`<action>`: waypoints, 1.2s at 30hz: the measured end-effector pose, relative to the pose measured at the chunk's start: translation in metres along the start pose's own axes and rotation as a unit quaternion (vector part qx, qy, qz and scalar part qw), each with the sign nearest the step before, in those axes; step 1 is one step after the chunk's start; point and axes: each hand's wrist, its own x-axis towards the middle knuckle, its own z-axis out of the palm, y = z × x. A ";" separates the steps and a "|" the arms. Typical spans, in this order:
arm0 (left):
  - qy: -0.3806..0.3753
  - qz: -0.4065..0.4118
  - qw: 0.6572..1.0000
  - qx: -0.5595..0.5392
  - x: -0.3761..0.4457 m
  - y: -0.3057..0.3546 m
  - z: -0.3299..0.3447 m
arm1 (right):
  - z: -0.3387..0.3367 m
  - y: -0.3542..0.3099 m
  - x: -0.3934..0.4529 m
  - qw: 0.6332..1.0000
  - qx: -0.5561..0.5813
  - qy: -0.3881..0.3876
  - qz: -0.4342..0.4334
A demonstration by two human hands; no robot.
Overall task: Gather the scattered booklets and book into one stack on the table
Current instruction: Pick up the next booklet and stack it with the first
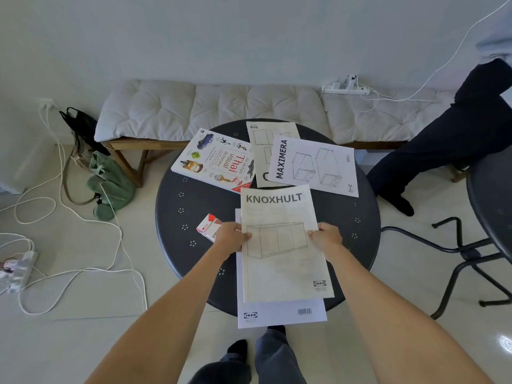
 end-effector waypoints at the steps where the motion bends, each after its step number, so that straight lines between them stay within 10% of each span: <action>1: 0.001 -0.008 1.000 0.006 -0.001 -0.008 0.003 | 0.001 0.006 -0.003 1.000 -0.006 0.000 0.005; 22: 0.129 0.060 0.965 0.219 -0.011 -0.046 0.026 | 0.017 0.031 -0.019 0.978 -0.204 0.013 -0.028; 36: 0.115 0.126 0.972 0.160 0.054 0.062 0.037 | -0.051 -0.015 0.059 0.989 -0.134 0.049 -0.039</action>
